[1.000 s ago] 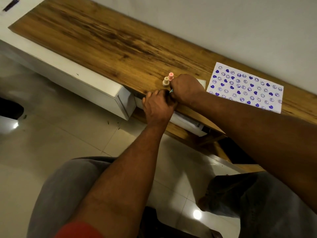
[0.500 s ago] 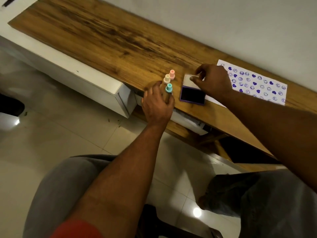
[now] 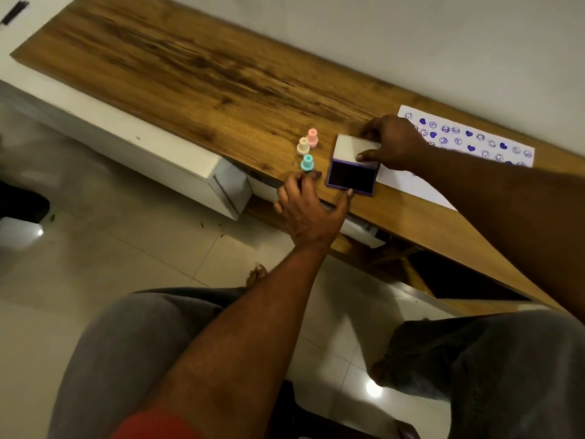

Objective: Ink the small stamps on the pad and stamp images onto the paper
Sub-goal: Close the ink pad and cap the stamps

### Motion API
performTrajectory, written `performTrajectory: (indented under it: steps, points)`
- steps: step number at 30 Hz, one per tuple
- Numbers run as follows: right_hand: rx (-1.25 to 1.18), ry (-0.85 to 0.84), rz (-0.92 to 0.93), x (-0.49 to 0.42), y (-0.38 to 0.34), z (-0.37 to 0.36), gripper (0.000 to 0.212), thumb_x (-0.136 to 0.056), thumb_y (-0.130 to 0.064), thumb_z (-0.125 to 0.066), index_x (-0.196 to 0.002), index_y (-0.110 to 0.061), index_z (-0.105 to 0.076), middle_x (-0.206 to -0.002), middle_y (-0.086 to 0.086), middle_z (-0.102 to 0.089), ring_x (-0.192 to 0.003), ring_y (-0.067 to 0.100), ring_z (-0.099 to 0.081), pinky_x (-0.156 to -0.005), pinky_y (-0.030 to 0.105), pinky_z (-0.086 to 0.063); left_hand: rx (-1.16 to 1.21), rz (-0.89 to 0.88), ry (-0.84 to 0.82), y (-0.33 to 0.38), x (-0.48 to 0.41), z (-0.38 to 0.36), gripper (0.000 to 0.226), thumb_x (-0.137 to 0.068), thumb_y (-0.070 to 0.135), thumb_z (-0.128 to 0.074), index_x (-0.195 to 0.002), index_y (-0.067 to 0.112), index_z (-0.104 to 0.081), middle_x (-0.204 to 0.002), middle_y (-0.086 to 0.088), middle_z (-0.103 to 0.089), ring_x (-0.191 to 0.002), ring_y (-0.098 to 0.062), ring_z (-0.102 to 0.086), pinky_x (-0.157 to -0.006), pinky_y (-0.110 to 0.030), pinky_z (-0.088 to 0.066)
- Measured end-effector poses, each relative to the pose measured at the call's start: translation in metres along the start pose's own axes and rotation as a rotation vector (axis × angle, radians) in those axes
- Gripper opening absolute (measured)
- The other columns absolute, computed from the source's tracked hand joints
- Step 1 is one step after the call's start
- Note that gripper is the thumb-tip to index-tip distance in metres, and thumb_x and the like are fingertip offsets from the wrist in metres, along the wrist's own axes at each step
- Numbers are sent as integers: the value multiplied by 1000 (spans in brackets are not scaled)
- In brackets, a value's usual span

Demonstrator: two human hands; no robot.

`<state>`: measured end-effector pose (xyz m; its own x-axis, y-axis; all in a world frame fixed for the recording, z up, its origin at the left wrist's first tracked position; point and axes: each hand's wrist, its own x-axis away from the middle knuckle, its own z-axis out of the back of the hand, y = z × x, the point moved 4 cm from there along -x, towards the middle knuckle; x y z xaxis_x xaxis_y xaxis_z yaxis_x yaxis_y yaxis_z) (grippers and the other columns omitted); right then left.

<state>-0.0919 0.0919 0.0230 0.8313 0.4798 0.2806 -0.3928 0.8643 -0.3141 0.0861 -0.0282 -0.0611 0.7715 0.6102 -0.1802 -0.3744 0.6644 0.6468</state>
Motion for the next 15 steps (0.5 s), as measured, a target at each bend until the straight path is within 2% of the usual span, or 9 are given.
performTrajectory:
  steps: [3, 7, 10, 15]
  points:
    - [-12, 18, 32, 1, 0, 7, 55, -86, -33, -82, -133, -9, -66, -125, 12, -68, -111, 28, -64, -89, 32, -50, -25, -15, -9, 0, 0, -1, 69, -82, 80, -65, -130, 30, -64, -136, -5, -53, -123, -25, -48, -95, -41, -42]
    - [-79, 135, 99, 17, -6, 16, 36, -91, -45, -74, -110, -15, -74, -105, 2, -73, -91, 16, -66, -76, 29, -47, -31, -30, 5, 3, 1, 0, 61, -83, 76, -66, -124, 31, -67, -133, -5, -54, -120, -24, -49, -90, -35, -33]
    - [-81, 96, 179, 37, -15, 9, 30, -92, -47, -71, -107, -21, -71, -106, 1, -74, -97, 16, -69, -83, 36, -56, -36, -36, 2, 4, 1, 1, 59, -83, 74, -67, -123, 30, -68, -131, -5, -55, -118, -24, -49, -89, -35, -32]
    - [-49, 35, 252, 59, -21, -12, 29, -88, -47, -74, -103, -24, -64, -109, 2, -72, -101, 20, -68, -84, 39, -56, -61, -30, 7, 4, 1, 1, 59, -82, 72, -67, -121, 27, -68, -129, -5, -55, -117, -24, -49, -89, -38, -35]
